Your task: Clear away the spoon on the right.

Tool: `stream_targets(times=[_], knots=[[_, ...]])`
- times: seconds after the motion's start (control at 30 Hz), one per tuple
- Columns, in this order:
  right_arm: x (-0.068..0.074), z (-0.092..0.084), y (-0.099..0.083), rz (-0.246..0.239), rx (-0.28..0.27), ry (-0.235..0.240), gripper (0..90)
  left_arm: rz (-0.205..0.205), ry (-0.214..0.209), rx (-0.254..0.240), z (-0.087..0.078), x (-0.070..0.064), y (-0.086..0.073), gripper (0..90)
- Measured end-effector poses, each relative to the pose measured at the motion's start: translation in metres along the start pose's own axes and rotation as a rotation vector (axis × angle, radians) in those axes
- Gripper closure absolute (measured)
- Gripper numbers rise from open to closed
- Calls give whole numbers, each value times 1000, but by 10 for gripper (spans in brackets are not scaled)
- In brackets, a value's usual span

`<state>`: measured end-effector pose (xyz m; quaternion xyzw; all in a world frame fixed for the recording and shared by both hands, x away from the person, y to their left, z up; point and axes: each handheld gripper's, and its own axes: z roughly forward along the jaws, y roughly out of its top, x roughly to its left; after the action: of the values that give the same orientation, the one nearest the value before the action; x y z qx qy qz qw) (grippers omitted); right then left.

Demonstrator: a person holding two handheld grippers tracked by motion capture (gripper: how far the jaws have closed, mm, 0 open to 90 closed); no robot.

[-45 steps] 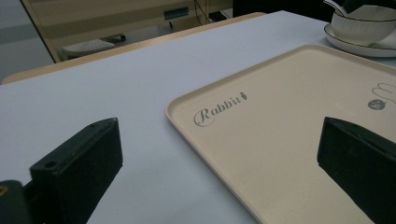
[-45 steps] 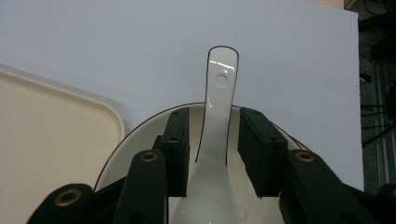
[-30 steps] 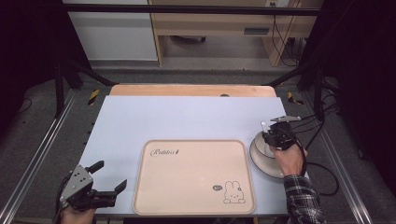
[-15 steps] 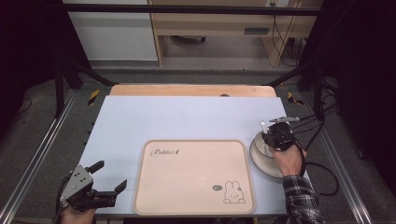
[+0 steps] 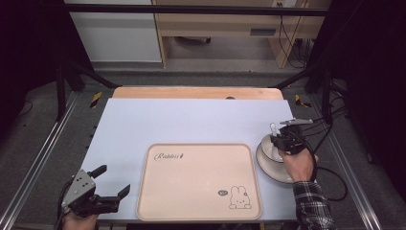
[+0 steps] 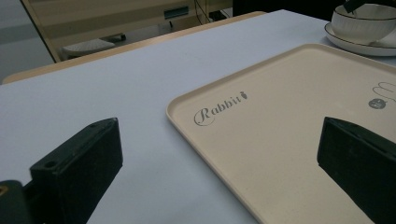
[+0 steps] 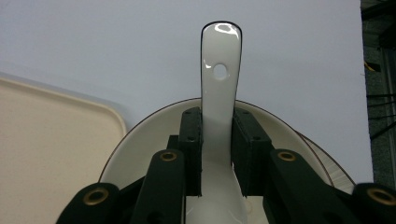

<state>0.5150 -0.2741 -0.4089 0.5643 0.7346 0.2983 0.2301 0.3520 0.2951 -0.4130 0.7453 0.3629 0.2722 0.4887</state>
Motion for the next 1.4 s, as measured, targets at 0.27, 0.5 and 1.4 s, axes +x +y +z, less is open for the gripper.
stream_targets(times=[0.27, 0.5, 1.4], knots=[[0, -13, 3, -8, -17, 12, 750, 0, 0, -1, 0, 0, 0, 0], [-2, -26, 7, -8, -30, 23, 750, -2, 2, -4, 0, 0, 0, 0], [1, -71, 14, -34, -40, 73, 751, -1, 10, -11, 0, 0, 0, 0]])
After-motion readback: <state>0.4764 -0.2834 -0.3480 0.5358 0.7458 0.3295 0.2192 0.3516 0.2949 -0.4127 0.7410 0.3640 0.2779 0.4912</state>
